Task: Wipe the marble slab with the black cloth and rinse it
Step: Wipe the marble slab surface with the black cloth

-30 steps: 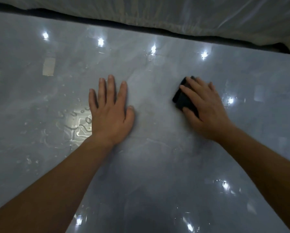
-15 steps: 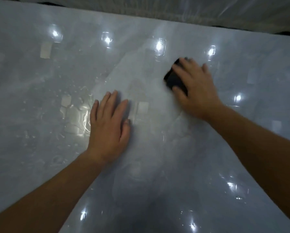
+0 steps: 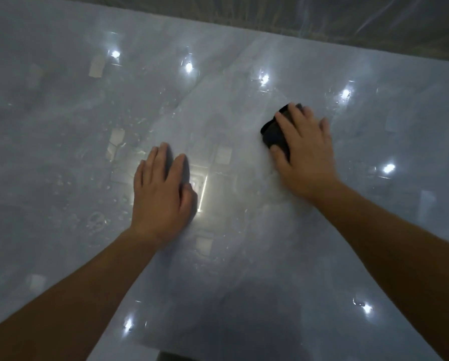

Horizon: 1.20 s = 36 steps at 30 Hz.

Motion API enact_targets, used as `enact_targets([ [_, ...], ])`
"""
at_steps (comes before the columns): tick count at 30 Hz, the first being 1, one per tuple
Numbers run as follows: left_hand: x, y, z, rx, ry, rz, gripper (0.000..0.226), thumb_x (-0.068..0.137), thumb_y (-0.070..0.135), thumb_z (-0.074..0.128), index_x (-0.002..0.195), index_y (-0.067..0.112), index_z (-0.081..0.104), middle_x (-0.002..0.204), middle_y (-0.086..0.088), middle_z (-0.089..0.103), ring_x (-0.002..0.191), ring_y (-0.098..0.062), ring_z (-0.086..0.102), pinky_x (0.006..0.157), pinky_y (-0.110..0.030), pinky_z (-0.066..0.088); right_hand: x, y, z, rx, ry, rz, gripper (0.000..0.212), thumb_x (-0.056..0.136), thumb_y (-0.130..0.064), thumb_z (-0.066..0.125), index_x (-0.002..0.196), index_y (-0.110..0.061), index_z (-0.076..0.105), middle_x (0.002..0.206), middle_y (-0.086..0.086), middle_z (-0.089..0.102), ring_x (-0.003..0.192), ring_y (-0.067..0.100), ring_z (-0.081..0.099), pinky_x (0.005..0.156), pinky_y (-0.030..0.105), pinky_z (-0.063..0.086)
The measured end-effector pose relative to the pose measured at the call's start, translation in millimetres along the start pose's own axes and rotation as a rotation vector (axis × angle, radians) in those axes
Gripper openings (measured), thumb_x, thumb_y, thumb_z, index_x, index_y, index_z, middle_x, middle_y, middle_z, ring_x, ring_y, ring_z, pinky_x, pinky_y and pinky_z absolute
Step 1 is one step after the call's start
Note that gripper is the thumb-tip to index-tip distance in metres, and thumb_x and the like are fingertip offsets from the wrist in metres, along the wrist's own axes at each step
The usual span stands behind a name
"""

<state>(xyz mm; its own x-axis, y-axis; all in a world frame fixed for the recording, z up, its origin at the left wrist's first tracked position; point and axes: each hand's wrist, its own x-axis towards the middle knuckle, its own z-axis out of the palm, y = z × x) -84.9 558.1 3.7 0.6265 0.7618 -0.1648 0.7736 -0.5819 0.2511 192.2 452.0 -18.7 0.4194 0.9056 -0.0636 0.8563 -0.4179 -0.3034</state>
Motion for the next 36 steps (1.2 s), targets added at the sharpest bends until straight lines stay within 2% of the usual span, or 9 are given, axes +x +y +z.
enact_targets([
  [6,0,-36,-4,0.029,-0.040,-0.026,0.063,0.095,0.047,0.033,0.151,0.019,0.036,0.165,-0.017,0.017,0.154,-0.035,0.008,0.122,-0.053,0.009,-70,-69,22,0.012,-0.105,-0.382,0.060,0.094,-0.040,0.046,0.150,-0.020,0.043,0.162,0.010,0.034,0.152,0.032,0.024,0.121,0.060,0.016],
  [8,1,-41,-6,0.017,-0.031,-0.009,0.064,0.093,0.048,0.035,0.150,0.018,0.039,0.165,-0.016,0.020,0.154,-0.035,0.010,0.122,-0.054,0.012,-37,-73,23,-0.001,-0.101,-0.338,0.061,0.093,-0.042,0.044,0.150,-0.019,0.043,0.161,0.010,0.035,0.151,0.032,0.026,0.121,0.060,0.018],
  [13,0,-45,-5,-0.038,-0.011,0.003,0.062,0.094,0.046,0.036,0.150,0.019,0.040,0.165,-0.014,0.022,0.154,-0.032,0.011,0.123,-0.052,0.010,97,-107,29,0.048,0.026,0.106,0.062,0.100,-0.043,0.041,0.157,-0.023,0.029,0.166,0.007,0.021,0.154,0.031,0.012,0.123,0.056,0.002],
  [15,1,-50,-4,-0.070,0.001,0.017,0.062,0.095,0.044,0.037,0.150,0.016,0.039,0.165,-0.013,0.022,0.154,-0.030,0.011,0.124,-0.050,0.009,92,-138,39,0.045,0.031,0.040,0.062,0.098,-0.042,0.042,0.156,-0.022,0.032,0.165,0.007,0.024,0.154,0.032,0.015,0.123,0.059,0.006],
  [18,-3,-64,-4,-0.122,0.000,0.050,0.065,0.095,0.038,0.044,0.151,0.007,0.036,0.164,-0.014,0.024,0.154,-0.030,0.014,0.124,-0.050,0.013,16,-158,49,-0.010,-0.095,-0.358,0.061,0.096,-0.044,0.042,0.153,-0.022,0.037,0.164,0.005,0.029,0.154,0.030,0.018,0.123,0.058,0.011],
  [20,-10,-73,-5,-0.082,-0.002,0.078,0.066,0.093,0.035,0.047,0.150,0.005,0.037,0.163,-0.018,0.024,0.153,-0.034,0.016,0.122,-0.052,0.018,-8,-140,42,-0.010,-0.167,-0.432,0.061,0.097,-0.044,0.043,0.154,-0.022,0.037,0.165,0.004,0.028,0.154,0.028,0.018,0.123,0.056,0.011],
  [26,-20,-87,-6,-0.027,-0.026,0.111,0.066,0.096,0.043,0.036,0.153,0.011,0.034,0.165,-0.015,0.020,0.154,-0.032,0.010,0.125,-0.048,0.008,80,-125,40,-0.028,0.028,0.083,0.065,0.093,-0.045,0.042,0.153,-0.021,0.036,0.162,0.008,0.030,0.150,0.033,0.025,0.118,0.061,0.020],
  [33,-18,-87,-11,-0.062,-0.046,0.105,0.067,0.095,0.043,0.034,0.153,0.012,0.033,0.166,-0.015,0.018,0.154,-0.032,0.008,0.125,-0.047,0.006,-42,-156,42,-0.026,-0.188,-0.348,0.062,0.099,-0.044,0.042,0.157,-0.024,0.032,0.167,0.004,0.021,0.156,0.025,0.008,0.125,0.056,0.008],
  [36,-19,-88,-8,-0.058,-0.040,0.123,0.068,0.092,0.039,0.040,0.152,0.008,0.035,0.164,-0.019,0.020,0.153,-0.036,0.011,0.124,-0.050,0.008,-29,-116,29,-0.031,-0.142,-0.221,0.063,0.096,-0.043,0.043,0.154,-0.021,0.036,0.165,0.007,0.026,0.154,0.028,0.017,0.121,0.062,0.016],
])
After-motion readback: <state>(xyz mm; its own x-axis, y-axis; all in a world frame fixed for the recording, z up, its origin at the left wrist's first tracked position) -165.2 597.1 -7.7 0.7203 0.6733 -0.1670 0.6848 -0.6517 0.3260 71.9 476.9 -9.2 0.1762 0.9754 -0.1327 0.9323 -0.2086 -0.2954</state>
